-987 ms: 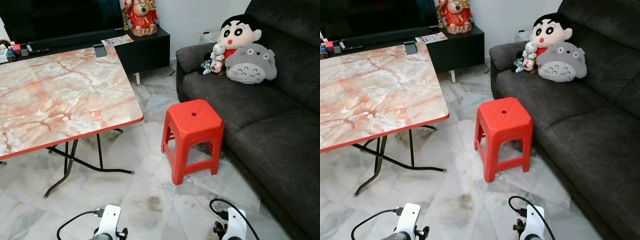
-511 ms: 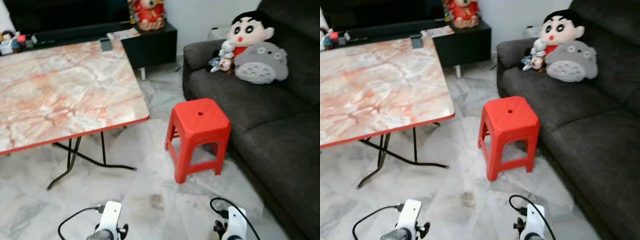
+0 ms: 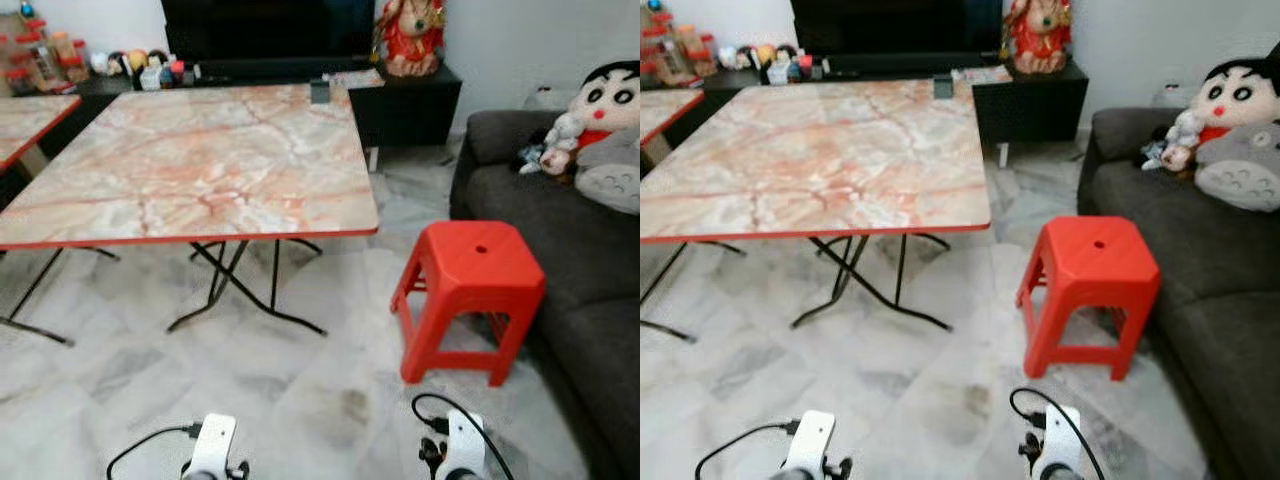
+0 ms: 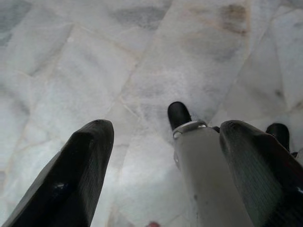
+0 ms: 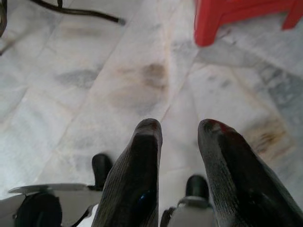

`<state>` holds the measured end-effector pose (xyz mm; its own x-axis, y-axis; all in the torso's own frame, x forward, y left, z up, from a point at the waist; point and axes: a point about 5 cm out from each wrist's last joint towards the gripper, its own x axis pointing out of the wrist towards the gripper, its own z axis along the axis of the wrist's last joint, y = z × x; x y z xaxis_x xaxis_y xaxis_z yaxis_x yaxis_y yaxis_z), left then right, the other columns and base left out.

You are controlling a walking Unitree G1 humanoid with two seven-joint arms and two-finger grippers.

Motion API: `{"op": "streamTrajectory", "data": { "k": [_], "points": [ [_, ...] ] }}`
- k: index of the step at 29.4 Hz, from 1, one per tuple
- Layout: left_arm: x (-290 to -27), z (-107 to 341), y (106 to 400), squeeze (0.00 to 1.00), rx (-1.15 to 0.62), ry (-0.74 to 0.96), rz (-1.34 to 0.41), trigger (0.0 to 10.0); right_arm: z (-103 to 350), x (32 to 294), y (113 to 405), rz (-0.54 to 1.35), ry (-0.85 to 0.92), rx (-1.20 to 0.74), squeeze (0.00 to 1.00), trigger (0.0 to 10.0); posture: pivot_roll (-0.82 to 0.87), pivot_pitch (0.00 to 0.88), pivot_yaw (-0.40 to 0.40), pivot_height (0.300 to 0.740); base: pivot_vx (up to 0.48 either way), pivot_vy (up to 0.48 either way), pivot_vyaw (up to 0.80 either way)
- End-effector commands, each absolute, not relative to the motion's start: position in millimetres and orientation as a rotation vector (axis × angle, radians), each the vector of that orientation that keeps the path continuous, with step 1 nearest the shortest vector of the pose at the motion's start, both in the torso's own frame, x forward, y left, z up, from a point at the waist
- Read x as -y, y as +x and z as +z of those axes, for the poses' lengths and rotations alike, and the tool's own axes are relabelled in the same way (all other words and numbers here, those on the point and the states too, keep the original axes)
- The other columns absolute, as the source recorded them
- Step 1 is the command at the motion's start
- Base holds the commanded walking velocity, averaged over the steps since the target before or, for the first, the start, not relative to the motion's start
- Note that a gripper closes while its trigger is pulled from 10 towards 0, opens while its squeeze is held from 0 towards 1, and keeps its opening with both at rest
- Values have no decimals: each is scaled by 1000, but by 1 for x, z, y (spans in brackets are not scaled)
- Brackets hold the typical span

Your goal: Setting the table

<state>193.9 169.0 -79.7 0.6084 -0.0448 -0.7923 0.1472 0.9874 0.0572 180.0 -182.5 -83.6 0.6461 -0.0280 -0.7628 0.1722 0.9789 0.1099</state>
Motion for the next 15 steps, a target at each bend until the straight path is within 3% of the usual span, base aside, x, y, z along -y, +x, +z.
{"op": "streamTrajectory", "data": {
  "k": [1, 15],
  "points": [
    [-169, -77, 199, 0, -903, 120, -124, 10000, -87, 189, 171, -209, 229, -858, 0, 10000, -142, 0, 56, 740, 0, 0, 0],
    [-172, -78, 196, 0, -906, 115, -109, 10000, -86, 188, 173, -202, 231, -860, 0, 10000, -133, 0, 53, 740, 0, 0, 0]
  ]
}}
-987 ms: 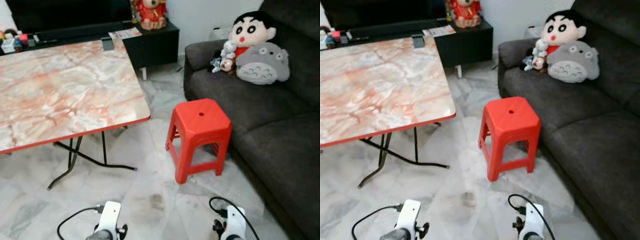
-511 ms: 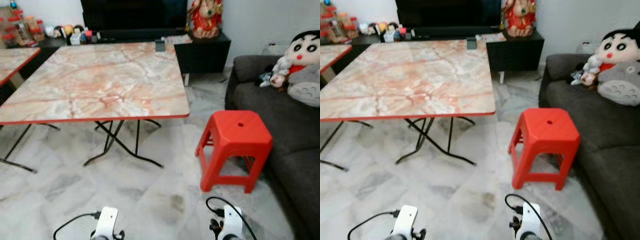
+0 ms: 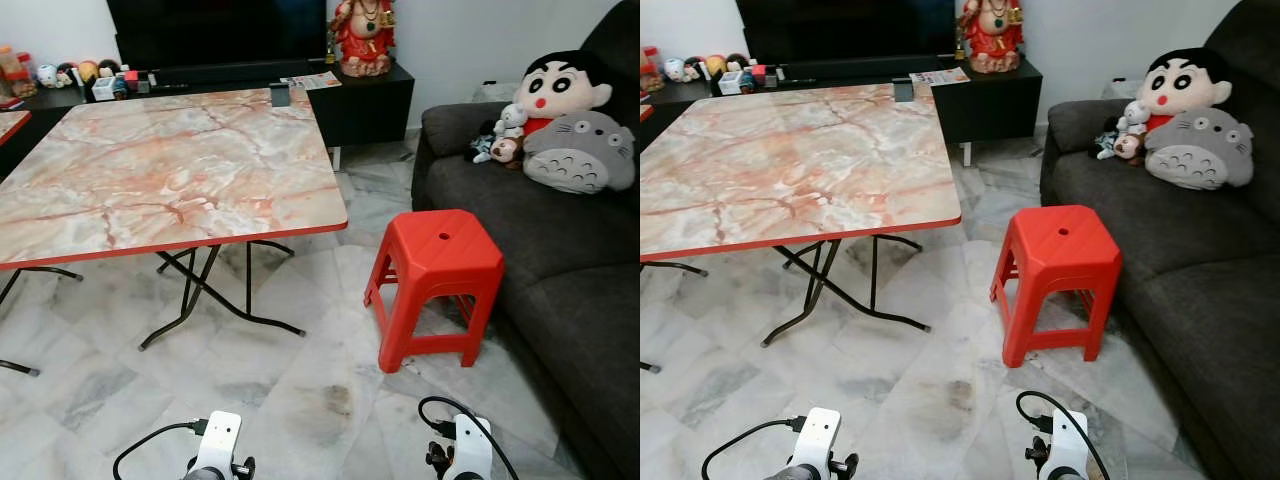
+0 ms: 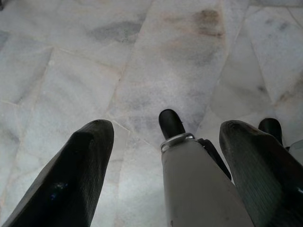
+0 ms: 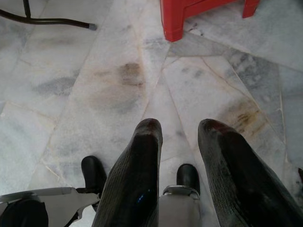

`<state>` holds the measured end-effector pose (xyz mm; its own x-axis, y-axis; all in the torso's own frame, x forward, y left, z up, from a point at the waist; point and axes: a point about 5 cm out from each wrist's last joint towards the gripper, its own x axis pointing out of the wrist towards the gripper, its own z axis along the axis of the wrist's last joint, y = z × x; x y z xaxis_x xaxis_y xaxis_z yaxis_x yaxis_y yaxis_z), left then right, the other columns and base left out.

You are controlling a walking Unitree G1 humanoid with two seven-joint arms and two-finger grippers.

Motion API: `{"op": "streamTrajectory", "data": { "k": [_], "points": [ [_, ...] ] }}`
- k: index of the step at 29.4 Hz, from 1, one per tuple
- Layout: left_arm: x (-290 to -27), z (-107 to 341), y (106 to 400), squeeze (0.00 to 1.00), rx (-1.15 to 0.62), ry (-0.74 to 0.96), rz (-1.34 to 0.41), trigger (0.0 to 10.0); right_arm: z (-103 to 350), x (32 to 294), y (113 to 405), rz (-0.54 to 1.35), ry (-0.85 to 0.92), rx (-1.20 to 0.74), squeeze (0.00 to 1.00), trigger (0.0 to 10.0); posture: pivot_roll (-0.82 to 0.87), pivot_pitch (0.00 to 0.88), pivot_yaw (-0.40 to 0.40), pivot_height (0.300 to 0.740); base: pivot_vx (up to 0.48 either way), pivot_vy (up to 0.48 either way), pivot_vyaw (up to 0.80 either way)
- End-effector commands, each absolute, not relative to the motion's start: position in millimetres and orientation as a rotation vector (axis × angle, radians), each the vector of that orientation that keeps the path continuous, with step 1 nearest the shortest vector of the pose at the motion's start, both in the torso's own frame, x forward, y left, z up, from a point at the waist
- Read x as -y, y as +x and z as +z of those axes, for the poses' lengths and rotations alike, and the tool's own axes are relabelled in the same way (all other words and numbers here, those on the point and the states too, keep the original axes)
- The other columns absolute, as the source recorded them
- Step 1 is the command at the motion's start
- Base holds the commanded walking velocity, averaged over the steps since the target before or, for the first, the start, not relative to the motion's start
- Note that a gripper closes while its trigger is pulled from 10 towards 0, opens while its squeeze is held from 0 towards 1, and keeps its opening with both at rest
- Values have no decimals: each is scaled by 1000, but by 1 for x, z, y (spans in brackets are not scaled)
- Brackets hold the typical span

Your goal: Setting the table

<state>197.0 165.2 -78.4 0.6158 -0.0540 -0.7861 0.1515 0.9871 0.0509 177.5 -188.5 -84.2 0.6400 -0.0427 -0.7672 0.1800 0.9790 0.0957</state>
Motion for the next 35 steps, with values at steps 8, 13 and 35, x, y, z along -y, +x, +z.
{"op": "streamTrajectory", "data": {
  "k": [8, 13, 35],
  "points": [
    [-171, -78, 197, 0, -907, 118, -115, 10000, -87, 186, 171, -202, 241, -865, 0, 10000, -135, 0, 57, 740, 0, 0, 0],
    [-171, -79, 195, 0, -912, 117, -116, 10000, -88, 185, 170, -198, 233, -871, 0, 10000, -136, 0, 55, 740, 0, 0, 0],
    [-172, -74, 205, 0, -896, 116, -111, 10000, -83, 187, 180, -219, 243, -851, 0, 10000, -161, 0, 91, 740, 0, 0, 0]
  ]
}}
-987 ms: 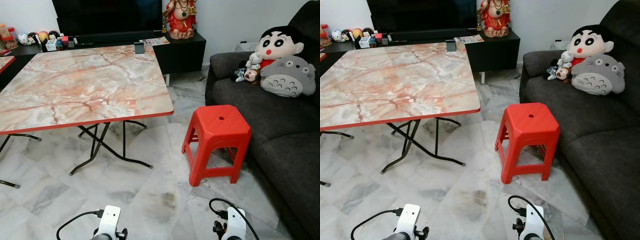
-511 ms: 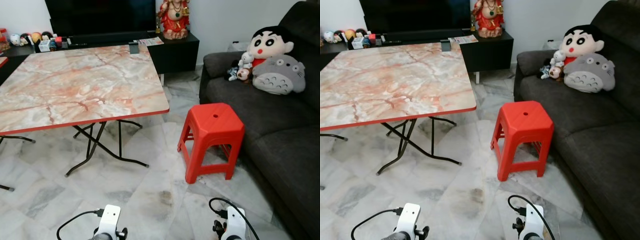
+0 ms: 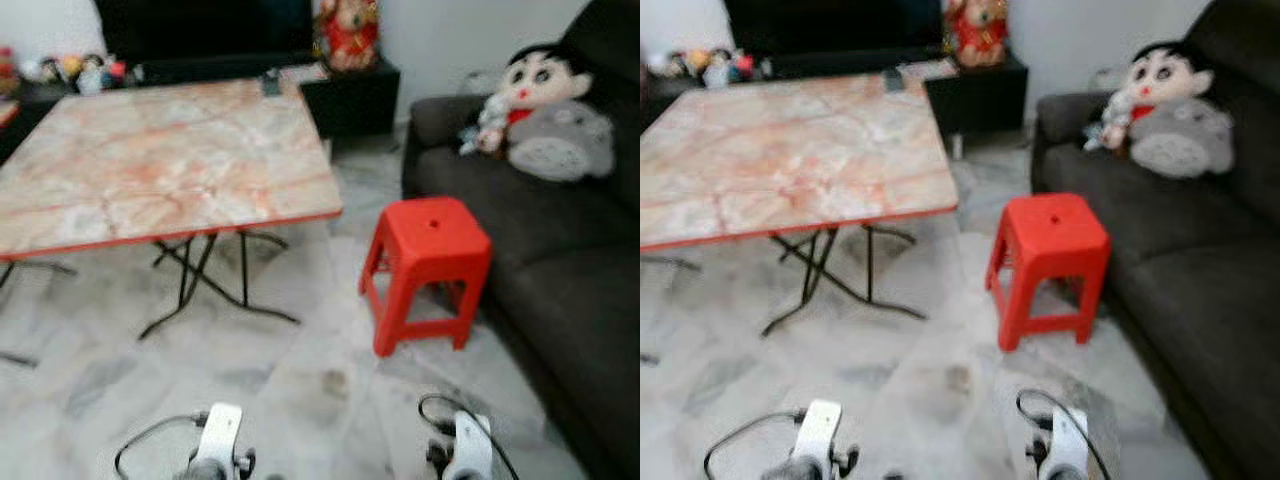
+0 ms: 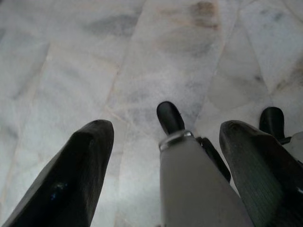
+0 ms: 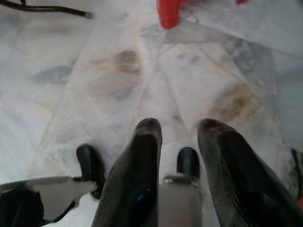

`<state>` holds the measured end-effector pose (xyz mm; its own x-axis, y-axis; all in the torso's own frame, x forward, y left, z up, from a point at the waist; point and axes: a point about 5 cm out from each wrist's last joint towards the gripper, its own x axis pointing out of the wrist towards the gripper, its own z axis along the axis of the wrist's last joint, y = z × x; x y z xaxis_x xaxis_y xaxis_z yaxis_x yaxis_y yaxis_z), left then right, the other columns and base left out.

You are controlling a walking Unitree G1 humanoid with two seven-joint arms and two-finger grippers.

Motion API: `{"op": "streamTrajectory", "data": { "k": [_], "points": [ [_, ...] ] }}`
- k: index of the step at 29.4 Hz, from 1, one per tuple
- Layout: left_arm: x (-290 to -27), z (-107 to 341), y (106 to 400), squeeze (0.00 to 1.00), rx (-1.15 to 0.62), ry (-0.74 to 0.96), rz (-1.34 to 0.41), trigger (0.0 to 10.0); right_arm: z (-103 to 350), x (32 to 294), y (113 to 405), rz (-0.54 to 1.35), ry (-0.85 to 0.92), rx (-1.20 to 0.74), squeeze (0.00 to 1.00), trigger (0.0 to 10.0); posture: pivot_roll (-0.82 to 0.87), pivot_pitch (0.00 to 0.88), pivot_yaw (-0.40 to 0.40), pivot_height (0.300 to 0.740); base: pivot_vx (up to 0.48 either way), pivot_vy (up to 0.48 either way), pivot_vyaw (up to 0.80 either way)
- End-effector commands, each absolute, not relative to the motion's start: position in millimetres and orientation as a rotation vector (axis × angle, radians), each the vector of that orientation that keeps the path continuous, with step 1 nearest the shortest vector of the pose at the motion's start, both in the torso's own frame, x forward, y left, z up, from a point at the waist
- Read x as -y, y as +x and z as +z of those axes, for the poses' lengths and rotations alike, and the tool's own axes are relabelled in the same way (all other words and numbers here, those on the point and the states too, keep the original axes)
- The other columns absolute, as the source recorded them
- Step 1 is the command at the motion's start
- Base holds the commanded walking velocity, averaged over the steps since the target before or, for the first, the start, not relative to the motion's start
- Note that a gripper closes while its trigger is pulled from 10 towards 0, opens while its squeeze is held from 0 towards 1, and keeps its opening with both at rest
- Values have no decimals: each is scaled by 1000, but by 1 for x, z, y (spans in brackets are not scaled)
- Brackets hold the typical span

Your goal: Setting the table

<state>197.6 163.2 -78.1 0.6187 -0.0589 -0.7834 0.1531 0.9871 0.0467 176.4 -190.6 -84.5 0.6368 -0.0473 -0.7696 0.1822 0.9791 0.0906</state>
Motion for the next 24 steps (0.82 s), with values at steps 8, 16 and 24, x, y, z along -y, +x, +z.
{"op": "streamTrajectory", "data": {
  "k": [8, 16, 24],
  "points": [
    [-174, -74, 205, 0, -901, 128, -113, 10000, -85, 188, 177, -244, 260, -853, 0, 10000, -155, 0, 92, 740, 0, 0, 0],
    [-177, -75, 203, 0, -904, 105, -88, 10000, -87, 190, 173, -260, 266, -864, 0, 10000, -152, 0, 95, 740, 0, 0, 0],
    [-181, -79, 194, 0, -930, 119, -92, 10000, -87, 190, 172, -254, 253, -864, 0, 10000, -154, 0, 91, 740, 0, 0, 0]
  ]
}}
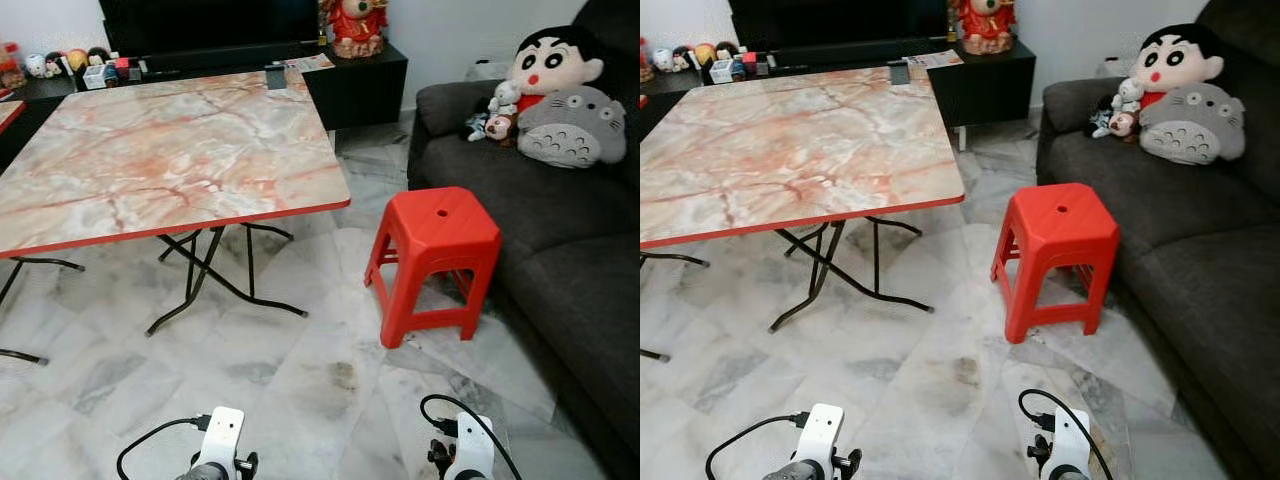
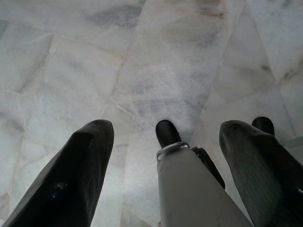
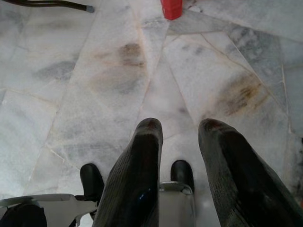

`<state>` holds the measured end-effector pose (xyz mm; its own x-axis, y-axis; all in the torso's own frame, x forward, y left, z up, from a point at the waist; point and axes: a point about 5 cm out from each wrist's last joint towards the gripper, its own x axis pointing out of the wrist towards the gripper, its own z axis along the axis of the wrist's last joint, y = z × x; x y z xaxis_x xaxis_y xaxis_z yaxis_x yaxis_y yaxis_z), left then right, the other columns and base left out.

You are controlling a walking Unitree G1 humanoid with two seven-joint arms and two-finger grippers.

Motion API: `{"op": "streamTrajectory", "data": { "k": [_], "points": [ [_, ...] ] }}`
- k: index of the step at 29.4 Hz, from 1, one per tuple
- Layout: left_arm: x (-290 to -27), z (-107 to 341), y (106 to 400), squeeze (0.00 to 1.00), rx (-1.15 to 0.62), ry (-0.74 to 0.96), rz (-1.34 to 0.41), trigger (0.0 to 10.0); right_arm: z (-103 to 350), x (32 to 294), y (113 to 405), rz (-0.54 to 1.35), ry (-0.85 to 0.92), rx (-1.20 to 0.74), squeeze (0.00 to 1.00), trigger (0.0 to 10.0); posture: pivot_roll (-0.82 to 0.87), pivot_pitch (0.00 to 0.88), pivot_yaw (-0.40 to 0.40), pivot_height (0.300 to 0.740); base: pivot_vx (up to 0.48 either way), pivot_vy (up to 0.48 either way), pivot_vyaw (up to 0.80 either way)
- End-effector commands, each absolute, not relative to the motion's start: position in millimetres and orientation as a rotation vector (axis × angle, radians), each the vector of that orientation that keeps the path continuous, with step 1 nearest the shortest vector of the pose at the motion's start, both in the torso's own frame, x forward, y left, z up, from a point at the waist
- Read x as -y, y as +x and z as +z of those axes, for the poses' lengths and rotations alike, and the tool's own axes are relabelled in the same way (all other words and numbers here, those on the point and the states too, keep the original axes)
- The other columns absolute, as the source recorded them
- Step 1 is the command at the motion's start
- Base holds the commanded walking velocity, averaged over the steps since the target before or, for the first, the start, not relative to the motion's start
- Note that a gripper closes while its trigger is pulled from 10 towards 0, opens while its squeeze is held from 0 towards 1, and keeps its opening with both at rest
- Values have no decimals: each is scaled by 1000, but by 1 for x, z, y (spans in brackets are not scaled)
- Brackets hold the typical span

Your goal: Setting the table

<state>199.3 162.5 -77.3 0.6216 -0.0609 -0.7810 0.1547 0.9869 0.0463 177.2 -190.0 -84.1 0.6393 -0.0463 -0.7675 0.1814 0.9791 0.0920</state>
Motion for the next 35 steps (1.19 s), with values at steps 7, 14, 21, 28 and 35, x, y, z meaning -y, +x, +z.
{"op": "streamTrajectory", "data": {
  "k": [7, 14, 21, 28, 35],
  "points": [
    [-181, -78, 197, 0, -924, 120, -91, 10000, -82, 192, 182, -249, 257, -832, 0, 10000, -147, 0, 77, 740, 0, 0, 0],
    [-182, -77, 198, 0, -917, 112, -75, 10000, -82, 190, 182, -243, 256, -837, 0, 10000, -128, 0, 68, 740, 224, 0, 0],
    [-184, -78, 196, 0, -919, 107, -71, 10000, -84, 192, 179, -244, 255, -848, 0, 10000, -129, 0, 73, 740, 281, 0, 0],
    [-185, -79, 194, 0, -924, 112, -74, 10000, -86, 191, 175, -244, 260, -862, 0, 10000, -132, 0, 69, 740, 292, 0, 0],
    [-184, -78, 195, 0, -920, 112, -80, 10000, -85, 193, 174, -244, 253, -858, 0, 10000, -132, 0, 65, 740, 292, 0, 0]
  ]
}}
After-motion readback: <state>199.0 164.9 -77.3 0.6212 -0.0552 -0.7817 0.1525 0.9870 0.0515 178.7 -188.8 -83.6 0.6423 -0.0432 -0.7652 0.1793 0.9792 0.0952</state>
